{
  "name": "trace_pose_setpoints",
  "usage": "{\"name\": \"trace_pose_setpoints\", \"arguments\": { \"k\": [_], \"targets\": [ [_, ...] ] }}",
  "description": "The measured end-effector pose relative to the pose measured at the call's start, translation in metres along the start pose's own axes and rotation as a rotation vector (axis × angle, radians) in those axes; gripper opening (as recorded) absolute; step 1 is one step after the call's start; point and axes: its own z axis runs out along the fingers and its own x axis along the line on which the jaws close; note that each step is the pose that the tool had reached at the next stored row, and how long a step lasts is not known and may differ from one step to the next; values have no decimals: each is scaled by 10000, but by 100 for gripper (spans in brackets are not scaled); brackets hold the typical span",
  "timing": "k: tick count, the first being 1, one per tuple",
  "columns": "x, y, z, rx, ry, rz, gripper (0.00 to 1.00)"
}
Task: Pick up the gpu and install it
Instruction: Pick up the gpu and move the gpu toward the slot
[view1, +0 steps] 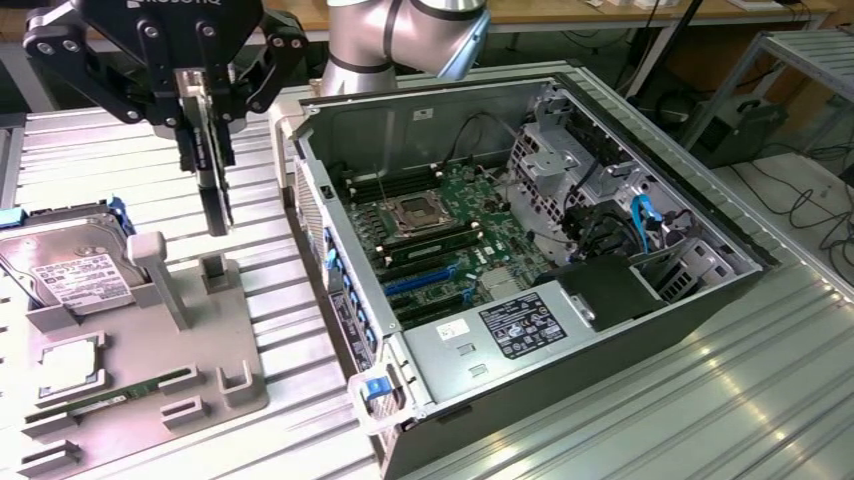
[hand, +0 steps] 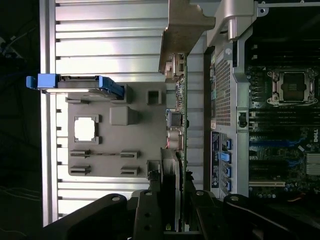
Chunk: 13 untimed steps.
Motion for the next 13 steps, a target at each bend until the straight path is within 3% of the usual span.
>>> {"name": "trace_pose_setpoints", "arguments": {
  "k": [13],
  "targets": [
    [-125,1,2,2,-1,0,27]
  ]
}}
